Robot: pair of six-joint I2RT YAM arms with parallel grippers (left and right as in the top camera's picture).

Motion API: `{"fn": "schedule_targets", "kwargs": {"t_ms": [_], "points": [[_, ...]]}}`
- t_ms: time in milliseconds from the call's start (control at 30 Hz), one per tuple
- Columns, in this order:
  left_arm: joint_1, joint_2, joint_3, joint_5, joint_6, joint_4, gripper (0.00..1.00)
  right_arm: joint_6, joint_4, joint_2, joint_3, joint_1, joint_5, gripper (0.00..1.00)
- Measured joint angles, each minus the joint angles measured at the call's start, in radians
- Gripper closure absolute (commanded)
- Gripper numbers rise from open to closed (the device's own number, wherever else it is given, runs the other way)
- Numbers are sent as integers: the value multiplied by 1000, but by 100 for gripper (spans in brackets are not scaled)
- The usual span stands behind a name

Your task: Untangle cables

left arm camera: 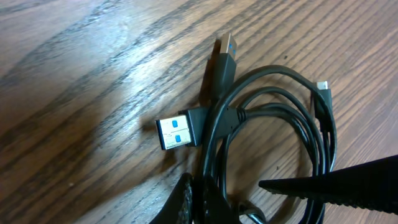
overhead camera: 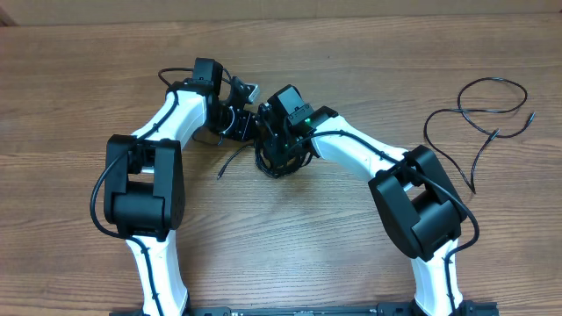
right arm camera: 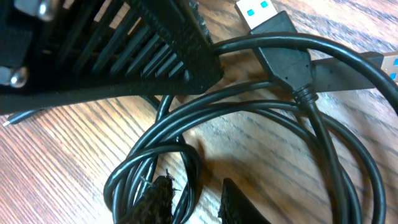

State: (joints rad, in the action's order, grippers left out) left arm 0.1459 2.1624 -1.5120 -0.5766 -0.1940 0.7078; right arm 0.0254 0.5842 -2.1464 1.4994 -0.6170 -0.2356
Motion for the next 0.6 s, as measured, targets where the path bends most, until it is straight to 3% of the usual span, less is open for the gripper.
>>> {"fn": "schedule_targets", "kwargs": {"t_ms": [67, 167, 400, 600], "points": [[-2, 0, 0, 10, 5, -1, 95, 1, -13, -7, 0, 0, -3, 80], [-3, 5, 0, 16, 11, -1, 95, -1, -20, -15, 0, 0, -5, 96], [-4, 9, 0, 16, 15, 0, 96, -6, -23, -21, 0, 1, -23, 96], [-4, 9, 0, 16, 15, 1, 96, -7, -22, -21, 0, 1, -27, 83]]}}
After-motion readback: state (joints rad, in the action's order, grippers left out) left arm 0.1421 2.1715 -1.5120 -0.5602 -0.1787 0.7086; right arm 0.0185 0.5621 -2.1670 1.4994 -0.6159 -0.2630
